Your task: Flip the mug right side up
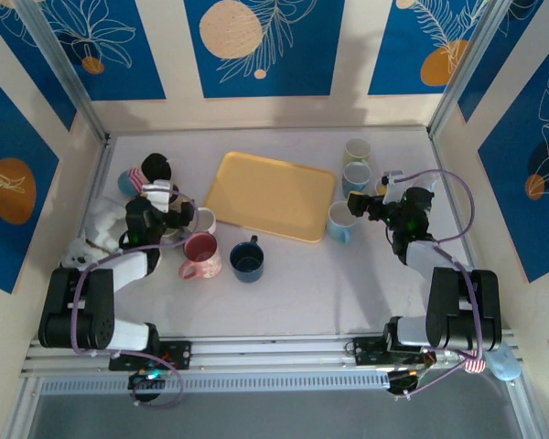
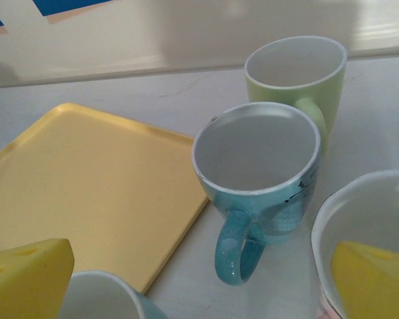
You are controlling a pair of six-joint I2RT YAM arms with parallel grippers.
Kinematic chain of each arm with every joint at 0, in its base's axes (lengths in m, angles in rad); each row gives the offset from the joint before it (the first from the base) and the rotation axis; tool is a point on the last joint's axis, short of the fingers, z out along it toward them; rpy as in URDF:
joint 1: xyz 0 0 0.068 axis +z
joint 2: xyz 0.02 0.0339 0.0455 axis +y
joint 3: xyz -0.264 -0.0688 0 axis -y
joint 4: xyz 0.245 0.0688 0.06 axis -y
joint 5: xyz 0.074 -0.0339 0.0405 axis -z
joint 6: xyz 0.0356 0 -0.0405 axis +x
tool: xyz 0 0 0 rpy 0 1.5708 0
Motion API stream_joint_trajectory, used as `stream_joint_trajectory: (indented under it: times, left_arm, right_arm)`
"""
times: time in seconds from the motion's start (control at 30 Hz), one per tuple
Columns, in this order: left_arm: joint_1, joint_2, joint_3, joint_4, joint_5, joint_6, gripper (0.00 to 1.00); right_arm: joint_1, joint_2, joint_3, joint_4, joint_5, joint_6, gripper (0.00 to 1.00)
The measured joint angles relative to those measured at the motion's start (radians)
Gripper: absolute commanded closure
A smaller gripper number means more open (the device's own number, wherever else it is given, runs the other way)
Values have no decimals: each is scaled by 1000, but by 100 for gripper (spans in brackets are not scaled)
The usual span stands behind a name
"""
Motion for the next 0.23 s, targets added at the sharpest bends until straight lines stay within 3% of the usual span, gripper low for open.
stream_joint_trajectory:
  times: [0.23]
  left_arm:
    - [0,28,-2,51,0,0,0]
  right_arm:
    - [-2,3,-3,14,1,3,1]
